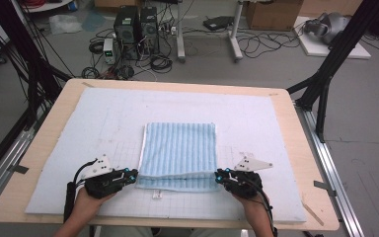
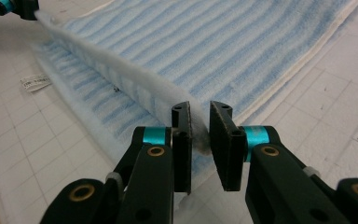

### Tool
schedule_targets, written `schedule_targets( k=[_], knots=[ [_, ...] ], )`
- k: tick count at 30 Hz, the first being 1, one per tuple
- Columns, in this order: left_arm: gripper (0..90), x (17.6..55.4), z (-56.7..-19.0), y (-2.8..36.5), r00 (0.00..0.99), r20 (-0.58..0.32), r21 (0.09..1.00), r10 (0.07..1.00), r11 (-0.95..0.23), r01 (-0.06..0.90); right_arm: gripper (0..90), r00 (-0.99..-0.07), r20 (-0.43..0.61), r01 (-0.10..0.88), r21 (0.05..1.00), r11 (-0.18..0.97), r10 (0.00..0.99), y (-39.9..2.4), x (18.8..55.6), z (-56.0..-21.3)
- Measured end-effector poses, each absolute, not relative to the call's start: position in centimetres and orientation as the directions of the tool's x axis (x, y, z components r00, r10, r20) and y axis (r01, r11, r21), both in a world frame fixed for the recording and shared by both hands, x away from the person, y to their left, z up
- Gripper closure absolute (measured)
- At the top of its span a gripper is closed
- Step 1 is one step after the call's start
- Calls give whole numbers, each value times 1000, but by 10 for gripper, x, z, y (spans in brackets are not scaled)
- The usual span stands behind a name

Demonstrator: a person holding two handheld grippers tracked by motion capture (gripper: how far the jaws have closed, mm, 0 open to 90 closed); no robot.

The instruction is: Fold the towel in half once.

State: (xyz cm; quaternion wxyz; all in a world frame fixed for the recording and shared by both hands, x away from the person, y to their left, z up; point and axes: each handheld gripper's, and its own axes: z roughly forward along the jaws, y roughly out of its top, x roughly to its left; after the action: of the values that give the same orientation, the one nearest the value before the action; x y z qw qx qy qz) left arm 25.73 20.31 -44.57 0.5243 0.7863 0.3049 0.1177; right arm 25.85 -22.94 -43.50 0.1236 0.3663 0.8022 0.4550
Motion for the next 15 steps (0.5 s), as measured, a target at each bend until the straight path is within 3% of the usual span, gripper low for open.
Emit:
schedule_targets(
  k=[2, 5, 8, 11, 15],
  knots=[
    [808, 257, -446, 204, 783, -141, 896, 606, -257, 361, 759, -705, 138, 478, 816, 324, 695, -229, 257, -435],
    [672, 259, -443, 205, 759, -153, 901, 633, -226, 371, 602, -711, 162, 492, 809, 320, 685, -229, 256, -436],
    [624, 262, -442, 204, 751, -156, 903, 641, -216, 371, 563, -701, 165, 480, 828, 288, 694, -231, 252, -430],
    [606, 265, -441, 201, 749, -154, 903, 644, -215, 371, 573, -682, 157, 470, 842, 265, 714, -232, 254, -427],
    [600, 274, -443, 189, 761, -164, 887, 628, -243, 392, 645, -700, 146, 488, 812, 319, 699, -224, 259, -437]
  ],
)
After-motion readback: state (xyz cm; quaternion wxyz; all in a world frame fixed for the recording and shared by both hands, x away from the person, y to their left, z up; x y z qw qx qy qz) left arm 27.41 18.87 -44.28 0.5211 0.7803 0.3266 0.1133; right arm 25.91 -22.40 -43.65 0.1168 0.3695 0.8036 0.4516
